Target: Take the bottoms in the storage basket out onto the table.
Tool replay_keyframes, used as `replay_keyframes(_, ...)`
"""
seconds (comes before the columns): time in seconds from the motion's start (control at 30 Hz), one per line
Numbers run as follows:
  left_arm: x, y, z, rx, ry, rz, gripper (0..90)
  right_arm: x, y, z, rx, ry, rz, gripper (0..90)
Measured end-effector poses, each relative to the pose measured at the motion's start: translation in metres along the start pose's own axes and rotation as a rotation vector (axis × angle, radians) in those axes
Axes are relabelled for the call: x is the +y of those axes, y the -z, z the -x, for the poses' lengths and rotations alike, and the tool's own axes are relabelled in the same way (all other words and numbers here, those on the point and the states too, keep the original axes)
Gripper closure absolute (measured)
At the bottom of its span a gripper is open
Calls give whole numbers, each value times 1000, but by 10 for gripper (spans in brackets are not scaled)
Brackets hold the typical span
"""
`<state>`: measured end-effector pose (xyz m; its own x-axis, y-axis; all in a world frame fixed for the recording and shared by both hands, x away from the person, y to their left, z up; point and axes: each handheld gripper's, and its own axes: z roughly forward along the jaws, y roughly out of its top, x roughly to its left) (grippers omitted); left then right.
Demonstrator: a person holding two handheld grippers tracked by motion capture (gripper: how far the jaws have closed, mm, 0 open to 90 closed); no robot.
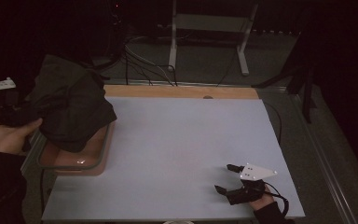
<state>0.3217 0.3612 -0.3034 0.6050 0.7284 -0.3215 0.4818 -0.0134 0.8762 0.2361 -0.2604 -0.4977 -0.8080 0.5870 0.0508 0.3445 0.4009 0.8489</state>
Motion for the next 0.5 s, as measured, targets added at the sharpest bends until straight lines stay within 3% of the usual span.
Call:
replay_keyframes(0.17, 5, -5, 4, -29, 9, 18, 720, 0, 1, 0, -1, 1, 4, 105)
replay_keyframes(0.5, 10, -26, 16, -83, -8, 9, 721, 0, 0, 0, 2, 5, 1, 105)
